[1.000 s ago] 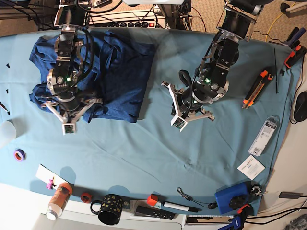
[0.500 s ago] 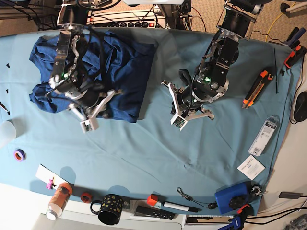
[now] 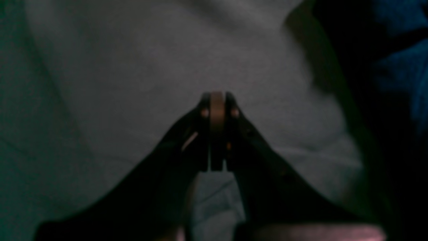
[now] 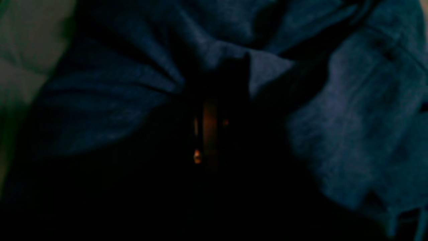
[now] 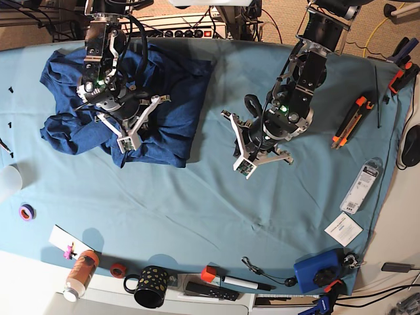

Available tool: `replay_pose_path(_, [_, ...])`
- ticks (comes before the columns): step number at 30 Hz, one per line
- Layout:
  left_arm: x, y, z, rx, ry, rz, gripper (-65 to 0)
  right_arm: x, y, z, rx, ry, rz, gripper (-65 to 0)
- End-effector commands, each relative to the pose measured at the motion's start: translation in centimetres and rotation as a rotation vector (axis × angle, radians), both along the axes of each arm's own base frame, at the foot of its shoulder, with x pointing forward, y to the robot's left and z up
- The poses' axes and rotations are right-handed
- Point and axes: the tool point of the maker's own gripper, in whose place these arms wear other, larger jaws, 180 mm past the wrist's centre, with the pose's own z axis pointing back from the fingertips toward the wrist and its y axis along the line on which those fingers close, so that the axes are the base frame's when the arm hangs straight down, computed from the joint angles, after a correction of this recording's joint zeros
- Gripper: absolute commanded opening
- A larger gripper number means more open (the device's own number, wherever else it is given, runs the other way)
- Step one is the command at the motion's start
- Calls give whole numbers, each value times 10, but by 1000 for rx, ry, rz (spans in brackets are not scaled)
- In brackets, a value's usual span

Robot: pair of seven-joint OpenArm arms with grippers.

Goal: Layout the t-shirt on the table in an organized manner, then fold the t-shirt properly
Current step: 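Press the right gripper onto the folded shirt and smooth the stack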

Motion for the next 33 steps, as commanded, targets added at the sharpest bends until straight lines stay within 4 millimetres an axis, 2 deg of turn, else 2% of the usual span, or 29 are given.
replay_pose_path(1, [10,-3,16,-29,-50,-1,-650,7,-7,8,-32,-34,-13,-650])
replay_pose_path(6, [10,-3,16,-29,-50,-2,-650,11,-20,10,-84,-45,-58,-650])
replay_pose_path(15, [10,-3,16,-29,-50,-2,-650,31,-15,27,-47,-108,-62,-650])
replay_pose_path(18, [10,-3,16,-29,-50,-1,-650,31,-12,27,-25,-106,-60,-650])
replay_pose_path(23, [10,-3,16,-31,-52,-1,-650,29,-20,25,-77,-91,-67,-650])
replay_pose_path(30, [11,-4,18,-39,-63,-2,-650,32,-21,28,-74,-111,-85,-650])
replay_pose_path(33, [11,-4,18,-39,-64,-2,-650,32,-31,30,-125,-115,-114,-650])
